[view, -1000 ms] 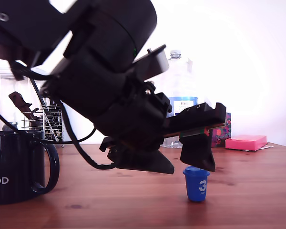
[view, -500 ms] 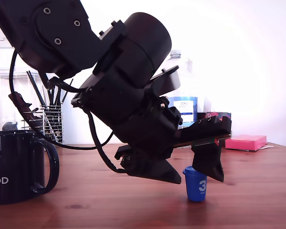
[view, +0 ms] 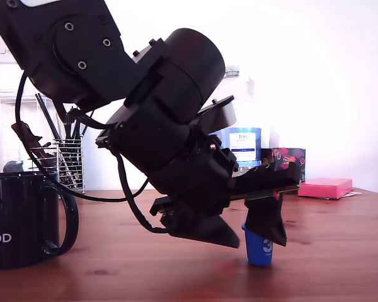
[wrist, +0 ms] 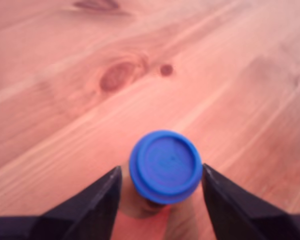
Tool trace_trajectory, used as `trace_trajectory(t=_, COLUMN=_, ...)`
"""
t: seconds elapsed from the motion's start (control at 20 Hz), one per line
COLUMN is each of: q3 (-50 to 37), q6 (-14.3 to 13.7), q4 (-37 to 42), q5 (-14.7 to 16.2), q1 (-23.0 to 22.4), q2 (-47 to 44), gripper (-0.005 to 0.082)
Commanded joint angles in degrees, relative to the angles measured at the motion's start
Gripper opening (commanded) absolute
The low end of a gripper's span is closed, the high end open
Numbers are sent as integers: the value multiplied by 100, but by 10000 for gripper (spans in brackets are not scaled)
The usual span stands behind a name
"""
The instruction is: Pick up the coffee capsules from the table one by one and drop them inside the nearest coffee cup
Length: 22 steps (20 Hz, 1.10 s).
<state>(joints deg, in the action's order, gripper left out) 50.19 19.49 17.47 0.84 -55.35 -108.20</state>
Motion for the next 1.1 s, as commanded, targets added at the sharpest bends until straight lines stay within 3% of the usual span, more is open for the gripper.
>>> trace_trajectory(t=0.0, q3=83, q6=-79, q4=-55, q5=22, q1=28, q2=-168, gripper=348)
trace_trajectory(t=0.2, q3=83, q6=-149, q4=-70, q5=-50, q1=28, q2=-168, gripper=232)
trace_trajectory(t=0.35, q3=83, q6=-149, q4=-70, q5=-85, q1=28, q2=-170, gripper=225)
trace_trajectory(t=0.6, q3=83, q6=-151, q4=-72, q5=-85, q1=26, q2=-170, gripper=120)
trace_trajectory(t=0.9, q3=83, q6=-166, q4=98, q5=-70, q1=22, q2=-72, gripper=110)
trace_trajectory(t=1.05, q3=81, q6=-407, q4=-22, q5=-61, q1=22, q2=190, gripper=110)
